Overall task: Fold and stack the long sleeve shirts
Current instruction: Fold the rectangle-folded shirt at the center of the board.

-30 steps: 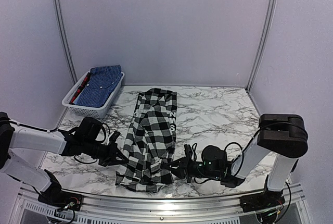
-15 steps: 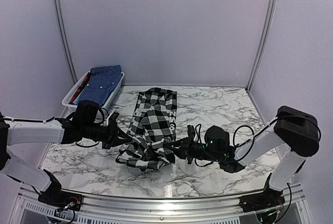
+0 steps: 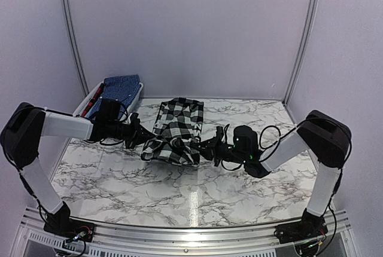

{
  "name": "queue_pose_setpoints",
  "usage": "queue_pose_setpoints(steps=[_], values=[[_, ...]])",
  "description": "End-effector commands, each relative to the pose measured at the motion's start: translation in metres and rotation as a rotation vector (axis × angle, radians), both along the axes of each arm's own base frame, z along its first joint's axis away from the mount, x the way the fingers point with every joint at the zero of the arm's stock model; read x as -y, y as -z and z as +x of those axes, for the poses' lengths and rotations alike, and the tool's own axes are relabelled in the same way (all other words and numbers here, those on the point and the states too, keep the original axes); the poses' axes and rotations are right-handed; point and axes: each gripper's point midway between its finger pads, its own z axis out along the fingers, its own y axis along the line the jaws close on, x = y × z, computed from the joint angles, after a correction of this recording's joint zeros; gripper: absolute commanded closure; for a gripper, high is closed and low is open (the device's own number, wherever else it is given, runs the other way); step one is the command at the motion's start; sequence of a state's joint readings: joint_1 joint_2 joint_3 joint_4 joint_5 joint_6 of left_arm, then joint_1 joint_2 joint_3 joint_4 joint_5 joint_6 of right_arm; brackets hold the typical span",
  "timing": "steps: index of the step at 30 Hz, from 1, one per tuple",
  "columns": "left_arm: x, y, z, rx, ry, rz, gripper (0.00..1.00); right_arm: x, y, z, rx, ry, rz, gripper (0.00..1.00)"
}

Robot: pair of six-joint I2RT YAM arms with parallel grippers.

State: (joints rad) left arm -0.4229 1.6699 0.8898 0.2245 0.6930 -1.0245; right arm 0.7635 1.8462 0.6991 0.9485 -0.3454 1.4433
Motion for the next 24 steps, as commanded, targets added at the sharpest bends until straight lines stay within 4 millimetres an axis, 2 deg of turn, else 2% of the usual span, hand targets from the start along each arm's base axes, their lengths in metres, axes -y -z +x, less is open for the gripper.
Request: queue_pose_setpoints(steps=[1, 6, 15, 16, 19, 24], values=[[0.004, 0.004, 0.028, 0.015, -0.012, -0.021, 1.0, -0.002, 0.015, 0.02, -0.009, -0.023, -0.013, 1.0], [0.004, 0.021, 0.043, -0.004, -0.026, -0.018, 1.0, -0.004, 0.032, 0.041, -0.027, -0.025, -0.02, 1.0], [-0.001, 0.039, 0.063, -0.002, -0.047, -0.001, 1.0, -0.003, 0.044, 0.057, -0.034, -0.023, -0.032, 1.0], [-0.002, 0.04, 0.064, 0.003, -0.05, 0.004, 0.96, -0.003, 0.043, 0.059, -0.029, -0.024, -0.033, 0.95], [-0.003, 0.036, 0.068, 0.032, -0.048, 0.01, 0.67, -0.002, 0.041, 0.062, -0.015, -0.024, -0.042, 0.78], [-0.005, 0.015, 0.072, 0.114, -0.044, 0.019, 0.44, -0.002, 0.025, 0.07, 0.038, -0.04, -0.078, 0.61]])
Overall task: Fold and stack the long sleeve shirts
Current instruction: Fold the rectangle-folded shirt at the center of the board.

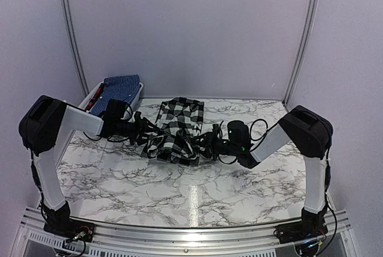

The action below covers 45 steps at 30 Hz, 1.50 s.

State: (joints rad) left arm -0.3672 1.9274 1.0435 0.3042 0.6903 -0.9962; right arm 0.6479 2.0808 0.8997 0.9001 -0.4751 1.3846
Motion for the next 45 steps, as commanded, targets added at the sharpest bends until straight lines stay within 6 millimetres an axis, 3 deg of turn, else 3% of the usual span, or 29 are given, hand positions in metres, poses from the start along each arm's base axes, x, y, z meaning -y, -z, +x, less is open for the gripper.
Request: queue_pose_setpoints(steps=[1, 5, 9, 19, 33, 36, 42, 45], values=[[-0.003, -0.03, 0.012, 0.128, 0.004, 0.006, 0.39, -0.001, -0.025, 0.013, 0.08, -0.023, -0.032, 0.58], [-0.006, -0.037, 0.011, 0.164, 0.012, 0.016, 0.28, 0.0, -0.034, 0.018, 0.115, -0.032, -0.064, 0.47], [-0.005, -0.041, 0.017, 0.179, 0.009, 0.014, 0.27, 0.006, -0.034, 0.024, 0.117, -0.038, -0.054, 0.42], [-0.018, -0.031, 0.029, 0.095, -0.149, 0.018, 0.22, 0.01, -0.045, 0.03, 0.156, -0.098, -0.037, 0.22], [-0.02, -0.031, 0.04, 0.055, -0.245, -0.016, 0.18, 0.012, -0.048, 0.039, 0.188, -0.14, -0.028, 0.14], [-0.019, -0.026, 0.039, 0.039, -0.258, -0.011, 0.17, 0.013, -0.04, 0.037, 0.16, -0.138, -0.039, 0.13], [-0.002, 0.008, 0.043, -0.024, -0.256, 0.023, 0.17, 0.014, -0.025, 0.042, 0.125, -0.121, -0.029, 0.12], [-0.003, 0.019, 0.047, -0.041, -0.292, 0.05, 0.17, 0.02, -0.019, 0.05, 0.078, -0.088, 0.008, 0.12]])
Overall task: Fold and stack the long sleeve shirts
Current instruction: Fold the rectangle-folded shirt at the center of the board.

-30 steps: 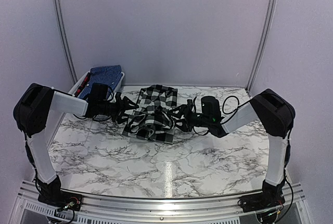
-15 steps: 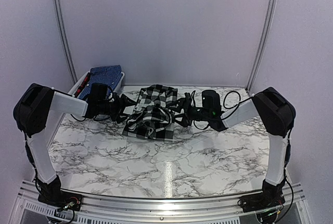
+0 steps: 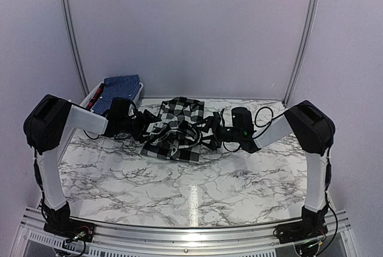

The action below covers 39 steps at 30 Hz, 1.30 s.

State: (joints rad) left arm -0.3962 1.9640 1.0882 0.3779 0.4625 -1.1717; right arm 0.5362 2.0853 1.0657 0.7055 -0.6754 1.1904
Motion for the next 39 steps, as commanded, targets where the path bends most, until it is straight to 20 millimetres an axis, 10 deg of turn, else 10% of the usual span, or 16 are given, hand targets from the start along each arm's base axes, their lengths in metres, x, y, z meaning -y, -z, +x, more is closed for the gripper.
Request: queue_pose_setpoints(steps=[1, 20, 30, 39], values=[[-0.001, 0.021, 0.009, -0.043, -0.068, 0.031, 0.17, 0.01, 0.008, 0.017, -0.054, 0.046, 0.059, 0.12], [-0.002, -0.052, 0.016, 0.222, -0.016, 0.105, 0.11, 0.008, -0.06, 0.034, 0.134, 0.014, 0.033, 0.06], [0.002, -0.038, 0.021, 0.174, -0.017, 0.086, 0.11, 0.007, -0.051, 0.035, 0.101, 0.011, 0.011, 0.06], [0.0, -0.077, 0.053, 0.293, 0.059, 0.29, 0.11, 0.006, -0.049, 0.069, 0.08, 0.018, 0.032, 0.05]])
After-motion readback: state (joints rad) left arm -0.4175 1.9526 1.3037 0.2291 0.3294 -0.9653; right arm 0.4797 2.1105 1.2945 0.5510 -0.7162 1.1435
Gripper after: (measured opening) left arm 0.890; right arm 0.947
